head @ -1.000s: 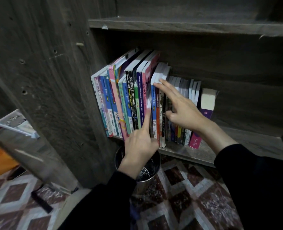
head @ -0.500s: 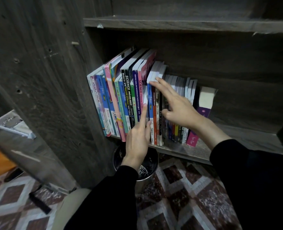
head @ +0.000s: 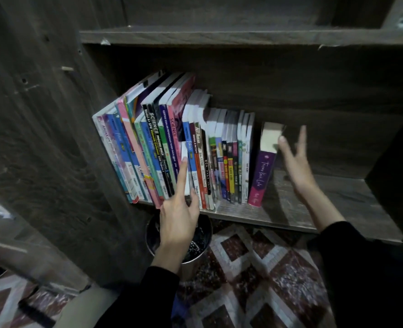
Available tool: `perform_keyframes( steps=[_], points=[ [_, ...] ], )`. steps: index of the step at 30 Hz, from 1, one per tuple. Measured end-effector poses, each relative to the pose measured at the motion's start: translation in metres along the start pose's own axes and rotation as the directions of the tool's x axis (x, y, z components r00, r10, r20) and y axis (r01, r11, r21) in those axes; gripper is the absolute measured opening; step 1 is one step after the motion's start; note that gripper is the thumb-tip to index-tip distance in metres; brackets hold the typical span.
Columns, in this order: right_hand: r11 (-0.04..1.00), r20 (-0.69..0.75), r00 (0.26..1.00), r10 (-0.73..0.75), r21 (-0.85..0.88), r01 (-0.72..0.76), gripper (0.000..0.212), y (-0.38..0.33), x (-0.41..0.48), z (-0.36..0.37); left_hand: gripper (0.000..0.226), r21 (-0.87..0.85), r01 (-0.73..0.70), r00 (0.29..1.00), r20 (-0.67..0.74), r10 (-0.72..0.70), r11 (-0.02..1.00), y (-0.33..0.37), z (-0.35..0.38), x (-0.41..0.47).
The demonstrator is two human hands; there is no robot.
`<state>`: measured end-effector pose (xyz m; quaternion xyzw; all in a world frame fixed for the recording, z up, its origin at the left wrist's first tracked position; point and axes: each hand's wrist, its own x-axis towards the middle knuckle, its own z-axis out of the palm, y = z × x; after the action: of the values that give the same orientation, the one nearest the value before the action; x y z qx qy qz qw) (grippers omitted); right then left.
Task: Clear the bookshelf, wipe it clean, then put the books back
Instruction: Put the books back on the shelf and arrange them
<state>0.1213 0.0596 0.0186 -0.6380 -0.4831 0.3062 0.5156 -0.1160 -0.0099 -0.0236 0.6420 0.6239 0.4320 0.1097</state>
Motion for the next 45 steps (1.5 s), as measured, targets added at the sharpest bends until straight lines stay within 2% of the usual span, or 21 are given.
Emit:
perform_keyframes(
  steps=[2, 4, 12, 15, 18, 20, 23, 25, 26, 27, 29, 31, 32, 34, 36, 38, 40, 42, 43, 44, 45],
  points=[
    [0.993, 0.108, 0.990, -0.092, -0.066, 0.099, 0.074, 0.000, -0.009, 0.012, 0.072, -0.014, 0.011, 1.000, 0.020, -0.011, 1.000, -0.001, 0.000, 0.000],
    [0.983, 0.143, 0.980, -0.136, -0.102, 0.151, 0.072, 0.005, -0.011, 0.021, 0.068, -0.025, 0.029, 0.999, 0.035, -0.028, 0.999, -0.002, -0.003, 0.000],
    [0.962, 0.190, 0.973, -0.129, -0.213, 0.169, 0.060, 0.006, -0.009, 0.028, 0.068, -0.026, 0.079, 0.983, 0.167, -0.074, 0.997, 0.010, -0.029, -0.010],
    [0.959, 0.208, 0.969, -0.130, -0.222, 0.176, 0.057, 0.006, -0.006, 0.026, 0.066, -0.013, 0.081, 0.962, 0.261, -0.074, 0.997, 0.022, -0.049, -0.006],
    [0.951, 0.234, 0.964, -0.123, -0.249, 0.182, 0.055, 0.006, -0.003, 0.024, 0.063, -0.087, 0.117, 0.896, 0.440, -0.067, 0.989, 0.038, -0.066, -0.002],
    [0.966, 0.267, 0.958, -0.104, -0.202, 0.162, 0.055, 0.003, 0.001, 0.019, 0.061, -0.145, 0.158, 0.842, 0.537, -0.057, 0.977, 0.051, -0.066, -0.001],
    [0.999, 0.386, 0.921, -0.047, 0.030, 0.038, 0.052, -0.004, 0.010, 0.003, 0.060, -0.186, 0.128, 0.809, 0.587, 0.006, 0.974, 0.076, -0.046, 0.008],
    [0.988, 0.440, 0.898, 0.010, 0.136, -0.077, 0.043, -0.001, 0.013, -0.016, 0.060, -0.235, 0.076, 0.831, 0.553, 0.069, 0.969, 0.097, -0.020, 0.019],
    [0.978, 0.423, 0.905, 0.045, 0.165, -0.126, 0.042, 0.004, 0.013, -0.026, 0.060, -0.265, 0.048, 0.843, 0.528, 0.103, 0.963, 0.107, -0.008, 0.025],
    [0.973, 0.362, 0.929, 0.072, 0.178, -0.145, 0.043, 0.012, 0.013, -0.034, 0.060, -0.292, 0.025, 0.855, 0.503, 0.131, 0.956, 0.116, 0.007, 0.031],
    [0.979, 0.126, 0.987, 0.094, 0.167, -0.115, 0.045, 0.036, 0.009, -0.048, 0.060, -0.322, -0.020, 0.877, 0.448, 0.171, 0.947, 0.134, 0.041, 0.042],
    [0.980, -0.058, 0.997, 0.060, 0.193, -0.048, 0.039, 0.058, 0.001, -0.051, 0.060, -0.315, -0.089, 0.899, 0.382, 0.212, 0.945, 0.147, 0.073, 0.051],
    [0.980, -0.065, 0.997, 0.040, 0.195, -0.027, 0.037, 0.067, -0.003, -0.049, 0.061, -0.286, -0.139, 0.905, 0.352, 0.239, 0.948, 0.151, 0.087, 0.056],
    [0.984, 0.051, 0.998, 0.040, 0.170, -0.048, 0.040, 0.085, -0.001, -0.034, 0.062, -0.189, -0.227, 0.904, 0.324, 0.279, 0.956, 0.152, 0.109, 0.063],
    [0.986, 0.178, 0.982, 0.054, 0.147, -0.081, 0.047, 0.095, 0.004, -0.012, 0.063, -0.044, -0.282, 0.898, 0.341, 0.280, 0.958, 0.150, 0.125, 0.071],
    [0.973, 0.230, 0.972, 0.053, 0.206, -0.102, 0.054, 0.100, 0.009, 0.011, 0.062, 0.122, -0.352, 0.883, 0.372, 0.286, 0.928, 0.148, 0.131, 0.075],
    [0.955, 0.226, 0.973, 0.042, 0.276, -0.106, 0.052, 0.108, 0.017, 0.032, 0.056, 0.327, -0.493, 0.859, 0.332, 0.391, 0.806, 0.141, 0.127, 0.074],
    [0.954, 0.201, 0.979, 0.032, 0.285, -0.089, 0.047, 0.109, 0.020, 0.041, 0.050, 0.492, -0.602, 0.776, 0.175, 0.606, 0.629, 0.126, 0.120, 0.074],
    [0.962, 0.194, 0.980, 0.040, 0.257, -0.090, 0.056, 0.109, 0.021, 0.043, 0.051, 0.513, -0.623, 0.724, 0.094, 0.683, 0.590, 0.114, 0.118, 0.076],
    [0.972, 0.202, 0.977, 0.063, 0.209, -0.106, 0.069, 0.108, 0.021, 0.044, 0.057, 0.510, -0.630, 0.701, 0.048, 0.712, 0.586, 0.104, 0.117, 0.079],
    [0.978, 0.213, 0.974, 0.082, 0.170, -0.119, 0.079, 0.110, 0.022, 0.043, 0.068, 0.517, -0.625, 0.708, 0.059, 0.704, 0.586, 0.094, 0.116, 0.083]
  ],
)
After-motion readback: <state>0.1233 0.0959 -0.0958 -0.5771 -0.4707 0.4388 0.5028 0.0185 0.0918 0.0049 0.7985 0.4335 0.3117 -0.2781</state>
